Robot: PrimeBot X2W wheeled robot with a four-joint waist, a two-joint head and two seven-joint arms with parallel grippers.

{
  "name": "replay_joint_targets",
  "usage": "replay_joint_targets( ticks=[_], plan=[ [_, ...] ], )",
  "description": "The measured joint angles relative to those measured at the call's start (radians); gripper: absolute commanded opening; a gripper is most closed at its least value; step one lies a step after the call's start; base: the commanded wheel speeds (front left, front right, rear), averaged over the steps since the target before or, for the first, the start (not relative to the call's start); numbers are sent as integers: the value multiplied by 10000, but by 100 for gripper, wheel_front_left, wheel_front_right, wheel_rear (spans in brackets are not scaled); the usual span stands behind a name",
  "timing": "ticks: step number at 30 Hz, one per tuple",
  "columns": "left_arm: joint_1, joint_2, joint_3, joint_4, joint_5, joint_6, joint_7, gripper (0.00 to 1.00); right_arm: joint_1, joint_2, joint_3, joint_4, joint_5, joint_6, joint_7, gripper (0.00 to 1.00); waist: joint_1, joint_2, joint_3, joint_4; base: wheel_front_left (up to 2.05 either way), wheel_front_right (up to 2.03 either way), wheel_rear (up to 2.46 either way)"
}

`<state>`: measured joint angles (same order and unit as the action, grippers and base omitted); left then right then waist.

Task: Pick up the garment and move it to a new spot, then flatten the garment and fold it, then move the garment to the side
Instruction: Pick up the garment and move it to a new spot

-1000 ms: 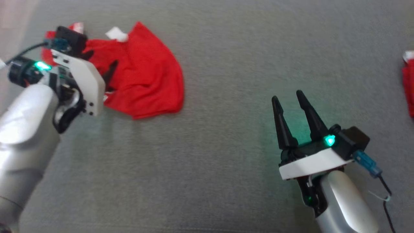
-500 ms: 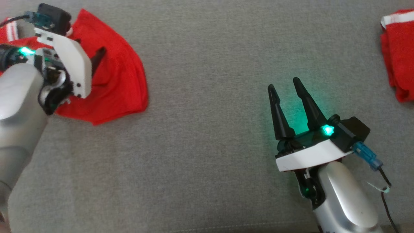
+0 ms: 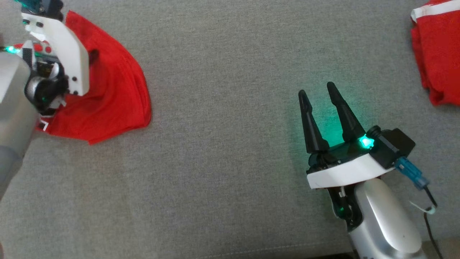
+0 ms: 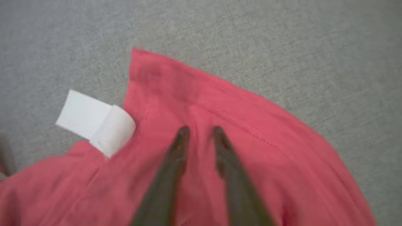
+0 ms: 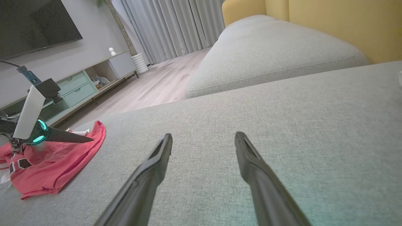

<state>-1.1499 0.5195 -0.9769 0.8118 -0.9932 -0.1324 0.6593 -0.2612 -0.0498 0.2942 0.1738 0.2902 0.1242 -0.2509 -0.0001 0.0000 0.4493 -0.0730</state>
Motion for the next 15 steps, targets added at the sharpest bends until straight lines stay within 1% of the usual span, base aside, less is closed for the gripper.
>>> replay_joint_targets(
  ticks=[2, 4, 7, 10, 15],
  plan=[
    [42, 2, -109, -111, -40, 0, -336, 0, 0, 0, -17, -4, 0, 0, 0, 100, 1, 0, -41, -13, 0, 0, 0],
    [124, 4, -314, -151, 94, 2, -1055, 0, 1, 0, -15, -4, 0, 0, 0, 100, 1, 0, -119, -23, 0, 0, 0],
    [178, -46, -372, -222, 401, 0, -2638, 0, 2, 0, -10, -2, 4, 0, 0, 100, 1, 0, -288, -25, 0, 0, 0],
    [111, -234, -362, -261, 665, 0, -4301, 0, 6, 0, -4, 8, 8, 0, 0, 100, 1, 0, -515, -22, 0, 0, 0],
    [-75, -573, -727, -604, 1070, 0, -6589, 0, 58, 0, 58, 71, 138, 0, 0, 100, 0, 0, -991, -32, 0, 0, 0]
  ],
)
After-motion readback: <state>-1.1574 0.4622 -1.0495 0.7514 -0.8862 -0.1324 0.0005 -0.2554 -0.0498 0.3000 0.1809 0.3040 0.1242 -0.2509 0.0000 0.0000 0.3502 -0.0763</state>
